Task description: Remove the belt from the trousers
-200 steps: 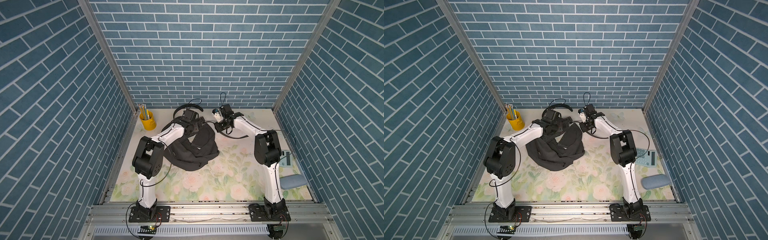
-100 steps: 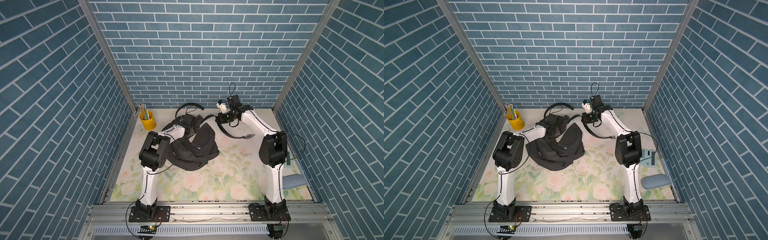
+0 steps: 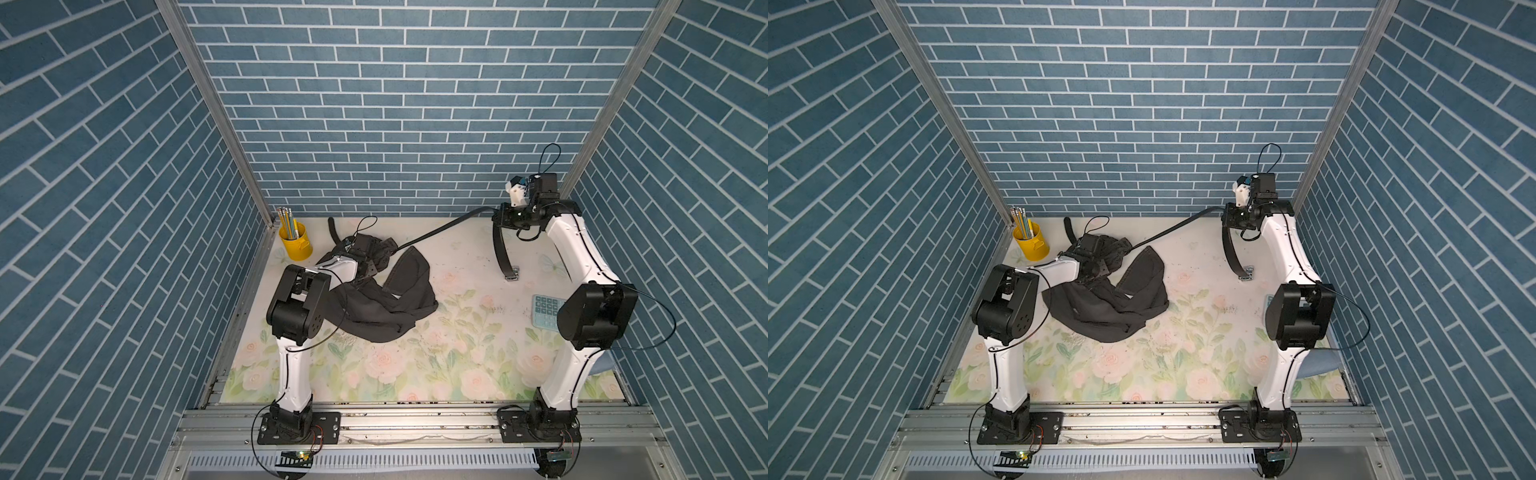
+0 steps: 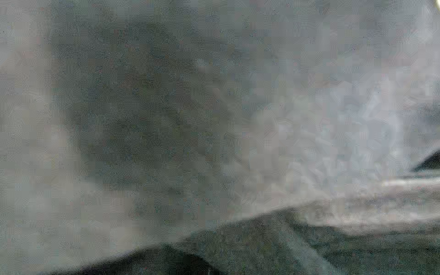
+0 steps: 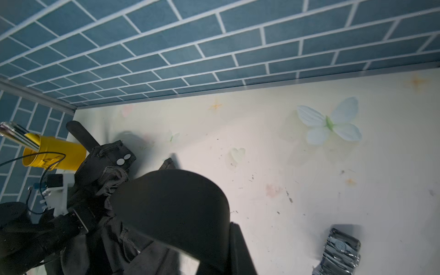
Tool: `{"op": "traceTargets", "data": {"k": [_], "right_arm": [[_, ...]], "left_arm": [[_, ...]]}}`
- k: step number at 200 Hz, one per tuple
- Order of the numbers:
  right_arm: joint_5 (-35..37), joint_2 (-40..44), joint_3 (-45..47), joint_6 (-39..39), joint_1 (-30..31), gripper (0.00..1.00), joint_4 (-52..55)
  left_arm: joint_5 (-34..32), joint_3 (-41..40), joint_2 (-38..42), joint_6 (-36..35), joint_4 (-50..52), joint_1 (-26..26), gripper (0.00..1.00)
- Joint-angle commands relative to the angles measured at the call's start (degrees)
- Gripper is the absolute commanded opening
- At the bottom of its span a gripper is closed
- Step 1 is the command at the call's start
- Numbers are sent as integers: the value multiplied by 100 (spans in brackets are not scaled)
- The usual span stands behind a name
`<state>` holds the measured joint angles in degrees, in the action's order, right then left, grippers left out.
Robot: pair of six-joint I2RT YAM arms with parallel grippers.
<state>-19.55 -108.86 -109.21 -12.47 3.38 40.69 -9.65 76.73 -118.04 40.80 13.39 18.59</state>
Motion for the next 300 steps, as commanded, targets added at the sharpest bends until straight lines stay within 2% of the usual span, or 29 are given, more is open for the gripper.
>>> {"op": "traceTargets", "data": {"k": [1, 25, 45, 64, 88, 126, 156, 185, 225, 259, 284, 300], "right_arm": [[567, 387, 240, -686, -343, 0, -881], [809, 457, 353, -660, -346, 0, -929], [1221, 833, 835, -742, -355, 0, -1169], [1488, 1376, 1406, -865, -359, 0, -1504], [1723, 1850, 1397, -933, -352, 0, -1519], [1809, 2189, 653, -1034, -506, 0, -1586], [1742, 2000, -219, -993, -753, 0, -1217], [1732, 1900, -688, -906, -988, 0, -1007], [1383, 1258, -2150, -902, -1163, 0, -359], [1370, 818, -3313, -927, -1229, 0, 54], [1279, 923, -3347, -1008, -1278, 0, 14], [1202, 1400, -2719, -966, -1275, 0, -659]], "left_arm": [[-713, -659, -86, 273, 1128, -435, 0], [-707, -1140, 273, 498, 1063, -435, 0], [-890, -1427, 656, 574, 992, -435, 0], [-1076, -1370, 824, 553, 1065, -444, 0], [-1204, -1184, 769, 510, 1190, -470, 0], [-1380, -1034, 580, 525, 1353, -551, 0], [-1506, -1046, 586, 610, 1363, -618, 0], [-1658, -1006, 529, 633, 1452, -702, 0], [-1657, -1102, 513, 606, 1368, -796, 0], [-1789, -1168, 484, 722, 1440, -839, 0], [-1880, -1091, 484, 914, 1636, -848, 0], [-1878, -1007, 469, 975, 1733, -860, 0]]}}
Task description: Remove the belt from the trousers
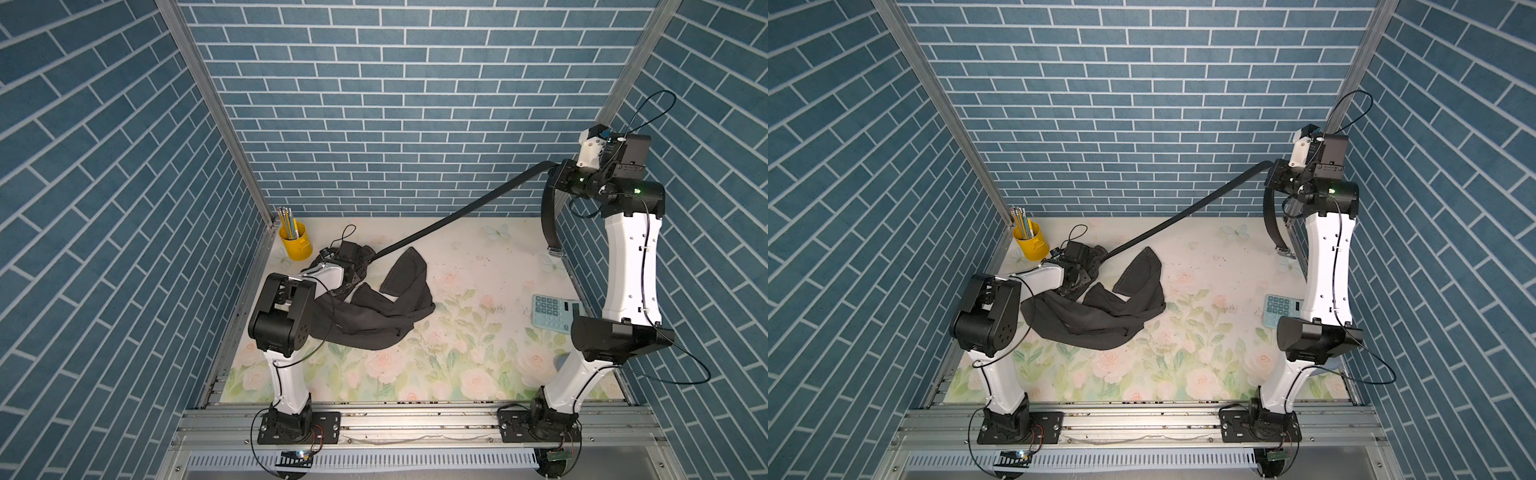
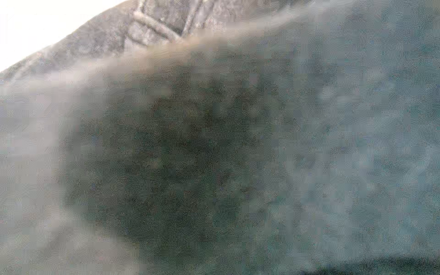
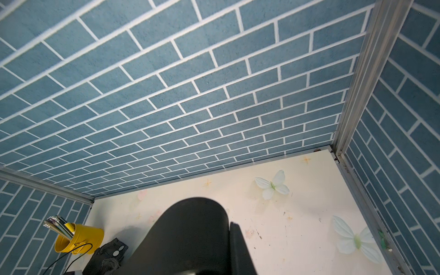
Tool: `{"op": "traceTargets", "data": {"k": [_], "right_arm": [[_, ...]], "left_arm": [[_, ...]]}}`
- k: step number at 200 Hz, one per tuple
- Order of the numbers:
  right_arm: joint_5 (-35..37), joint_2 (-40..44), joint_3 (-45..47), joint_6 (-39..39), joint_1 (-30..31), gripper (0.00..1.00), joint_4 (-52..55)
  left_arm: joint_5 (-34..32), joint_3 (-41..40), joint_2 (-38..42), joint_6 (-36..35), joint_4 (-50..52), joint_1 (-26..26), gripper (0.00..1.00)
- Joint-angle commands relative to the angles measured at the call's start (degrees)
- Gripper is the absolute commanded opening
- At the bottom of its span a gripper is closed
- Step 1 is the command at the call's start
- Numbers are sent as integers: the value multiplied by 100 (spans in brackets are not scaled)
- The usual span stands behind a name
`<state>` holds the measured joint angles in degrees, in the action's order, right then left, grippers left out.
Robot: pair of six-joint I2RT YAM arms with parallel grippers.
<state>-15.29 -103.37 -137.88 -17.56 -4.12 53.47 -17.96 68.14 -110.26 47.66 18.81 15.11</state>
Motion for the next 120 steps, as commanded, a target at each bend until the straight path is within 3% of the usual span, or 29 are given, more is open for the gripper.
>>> {"op": "traceTargets", "data": {"k": [1, 26, 74, 120], "right_arm": [[783, 901, 232, -458, -531, 0, -1994], [1297, 1818, 1518, -483, -580, 0, -3310], [1609, 1685, 788, -354, -682, 0, -3214], [1444, 1422, 365, -1211, -777, 0, -3658]], "left_arm": [[-1050, -137, -320, 297, 1193, -515, 0], [-1060, -14, -386, 307, 1220, -546, 0], [-1024, 107, -549, 395, 1235, -562, 0], [-1017, -3, -598, 490, 1186, -567, 0]]}}
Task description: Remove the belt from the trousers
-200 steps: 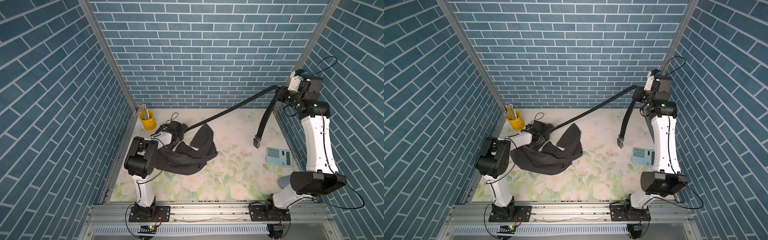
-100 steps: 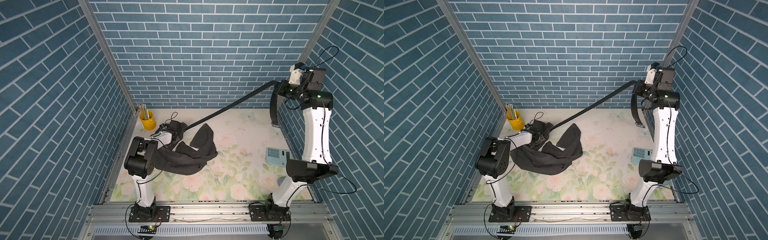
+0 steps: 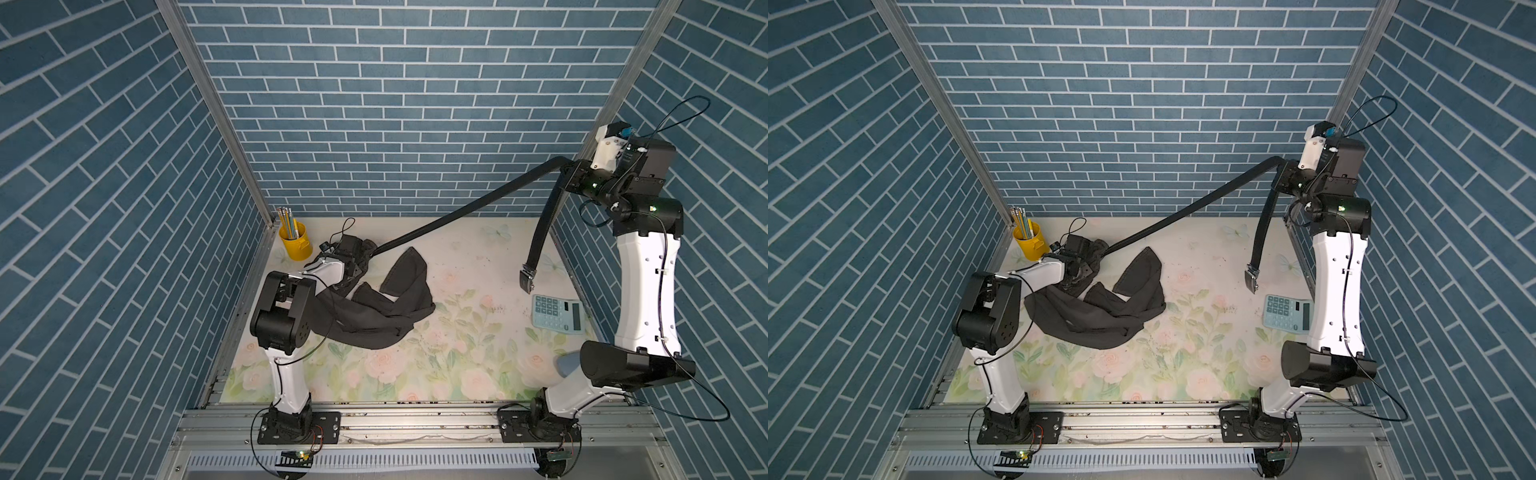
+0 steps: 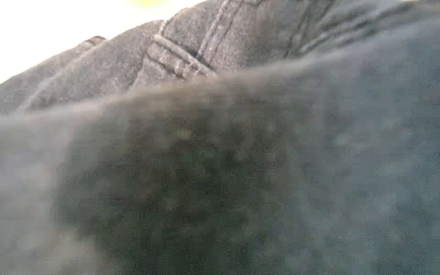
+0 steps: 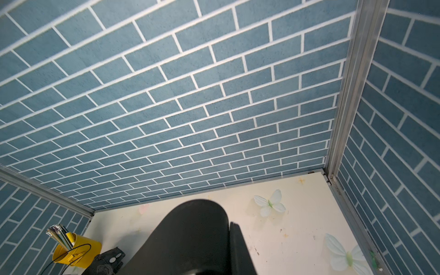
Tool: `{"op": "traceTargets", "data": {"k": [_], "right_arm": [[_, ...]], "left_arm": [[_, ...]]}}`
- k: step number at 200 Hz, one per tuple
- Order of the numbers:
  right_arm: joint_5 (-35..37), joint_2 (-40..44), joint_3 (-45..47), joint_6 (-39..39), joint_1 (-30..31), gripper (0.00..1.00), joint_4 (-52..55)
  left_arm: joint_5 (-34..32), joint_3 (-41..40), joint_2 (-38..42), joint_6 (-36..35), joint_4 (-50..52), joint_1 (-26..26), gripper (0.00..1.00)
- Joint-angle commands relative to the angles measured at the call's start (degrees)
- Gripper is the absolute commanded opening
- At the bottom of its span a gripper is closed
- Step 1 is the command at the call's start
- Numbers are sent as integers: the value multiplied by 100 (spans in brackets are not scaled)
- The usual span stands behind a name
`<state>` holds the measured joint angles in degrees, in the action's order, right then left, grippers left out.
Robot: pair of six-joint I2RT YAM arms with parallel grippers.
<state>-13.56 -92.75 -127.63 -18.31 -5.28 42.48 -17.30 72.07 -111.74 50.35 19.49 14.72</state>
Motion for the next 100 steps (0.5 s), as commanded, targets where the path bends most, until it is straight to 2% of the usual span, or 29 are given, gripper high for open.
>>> {"op": "traceTargets", "data": {"k": [1, 20, 41, 54, 100], "right_arm": [[1270, 366, -641, -1165, -660, 0, -2586], [1104, 406, -389, -1813, -784, 0, -3266], [751, 42, -867, -2365, -858, 0, -3436], [624, -107, -1055, -2511, -861, 0, -3369], [382, 16, -599, -2575, -886, 0, -3556]], "left_arm": [[-1082, -401, -451, 221, 1119, -525, 0], [-1085, -482, -415, 237, 1060, -523, 0], [-1087, -488, -401, 255, 1032, -523, 0], [-1066, -489, -410, 274, 1005, -523, 0], [-841, -477, -353, 300, 922, -523, 0]]}}
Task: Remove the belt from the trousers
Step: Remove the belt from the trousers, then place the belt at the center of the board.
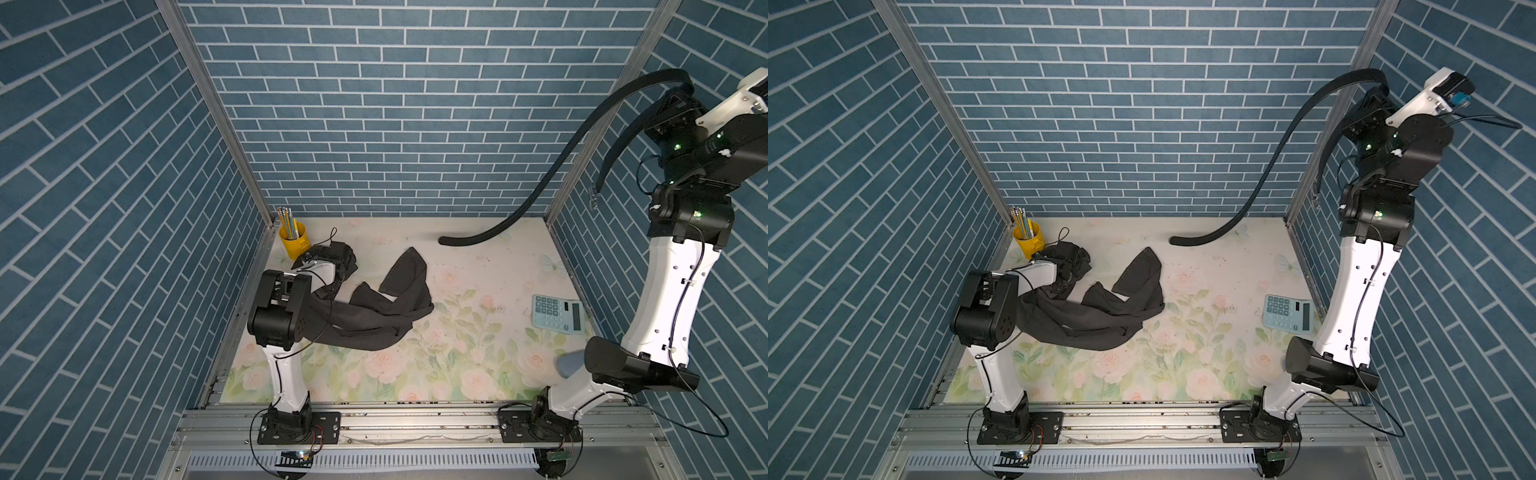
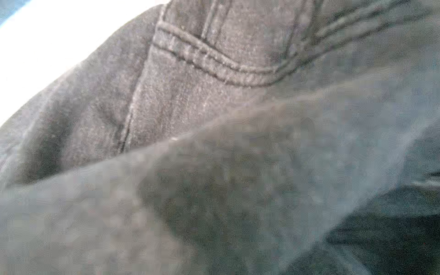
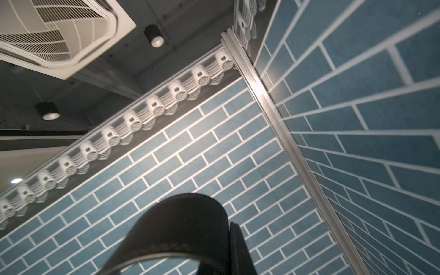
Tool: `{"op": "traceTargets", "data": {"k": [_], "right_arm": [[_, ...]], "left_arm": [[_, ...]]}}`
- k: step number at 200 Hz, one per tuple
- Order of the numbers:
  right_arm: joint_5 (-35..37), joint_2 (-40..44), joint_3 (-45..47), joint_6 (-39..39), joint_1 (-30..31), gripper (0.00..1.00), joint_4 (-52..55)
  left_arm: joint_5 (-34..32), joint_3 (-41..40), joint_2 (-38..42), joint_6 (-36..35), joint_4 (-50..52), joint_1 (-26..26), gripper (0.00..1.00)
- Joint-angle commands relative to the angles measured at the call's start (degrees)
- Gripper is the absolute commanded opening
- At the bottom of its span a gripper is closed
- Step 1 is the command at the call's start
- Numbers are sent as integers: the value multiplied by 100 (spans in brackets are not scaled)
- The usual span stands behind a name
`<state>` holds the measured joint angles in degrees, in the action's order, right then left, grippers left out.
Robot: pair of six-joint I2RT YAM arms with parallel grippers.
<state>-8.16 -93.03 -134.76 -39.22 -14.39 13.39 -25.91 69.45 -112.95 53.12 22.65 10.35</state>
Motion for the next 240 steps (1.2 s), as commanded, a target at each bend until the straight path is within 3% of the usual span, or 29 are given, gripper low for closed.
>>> {"op": "traceTargets", "data": {"k": [1, 62, 112, 163, 240], "right_arm": [[-176, 38, 128, -495, 25, 0, -654], [-783, 146, 1349, -763, 164, 0, -1109], [-1068, 762, 3923, -840, 381, 0, -1879], [-1214, 713, 5919, -859, 942, 0, -2845], [-1618, -392, 6681, -929, 1303, 0, -3771]], "left_arm": [[40, -214, -235, 14, 598, -86, 0], [1426, -237, -140, -679, -126, -62, 0], [1529, -153, 46, -650, -18, -7, 1], [1744, -83, 64, -722, 74, 61, 2], [3134, 352, -392, -1120, -459, 840, 2]]}}
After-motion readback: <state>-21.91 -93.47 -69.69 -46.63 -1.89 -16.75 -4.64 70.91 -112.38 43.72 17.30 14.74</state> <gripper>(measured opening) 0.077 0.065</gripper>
